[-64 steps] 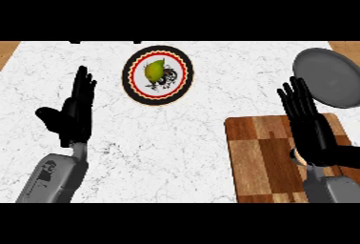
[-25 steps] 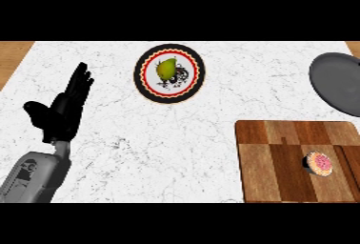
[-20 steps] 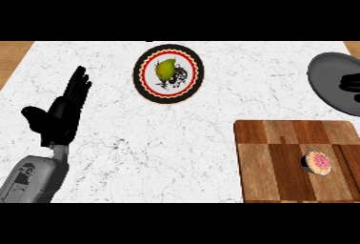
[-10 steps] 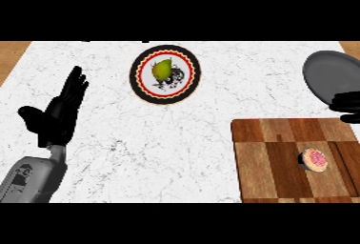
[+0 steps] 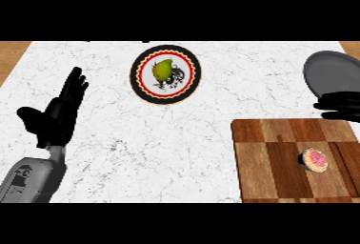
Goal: Pick the cupcake from the cutting board and place it in the pan
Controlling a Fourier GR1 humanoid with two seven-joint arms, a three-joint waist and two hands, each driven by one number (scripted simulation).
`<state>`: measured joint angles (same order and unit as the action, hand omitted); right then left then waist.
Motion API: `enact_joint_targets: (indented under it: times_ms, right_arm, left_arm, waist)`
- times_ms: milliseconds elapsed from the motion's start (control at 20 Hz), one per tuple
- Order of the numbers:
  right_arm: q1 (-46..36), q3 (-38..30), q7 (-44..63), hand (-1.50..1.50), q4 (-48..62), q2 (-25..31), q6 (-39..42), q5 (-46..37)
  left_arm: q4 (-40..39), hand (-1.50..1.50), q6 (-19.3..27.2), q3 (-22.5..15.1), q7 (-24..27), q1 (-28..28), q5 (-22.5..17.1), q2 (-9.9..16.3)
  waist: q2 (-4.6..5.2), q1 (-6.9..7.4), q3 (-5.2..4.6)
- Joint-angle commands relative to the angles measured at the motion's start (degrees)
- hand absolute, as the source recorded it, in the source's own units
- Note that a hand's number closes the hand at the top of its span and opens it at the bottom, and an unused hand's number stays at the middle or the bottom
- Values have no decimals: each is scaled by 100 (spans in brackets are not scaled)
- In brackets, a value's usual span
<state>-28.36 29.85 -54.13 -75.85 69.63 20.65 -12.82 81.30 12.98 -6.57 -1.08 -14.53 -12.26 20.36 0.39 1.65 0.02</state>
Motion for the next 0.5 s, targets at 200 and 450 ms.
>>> enact_joint_targets:
  times_ms: [200,450]
  right_arm:
    - [-281,559,-884,-150,275,-308,592,-582]
    - [-398,707,-747,-150,247,-635,403,-846]
  left_arm:
    - [100,0,-240,219,-26,108,-68,183]
    - [51,0,-45,112,-45,39,146,-73]
  waist:
    - [-14,-16,-2]
    - [-22,-84,-4]
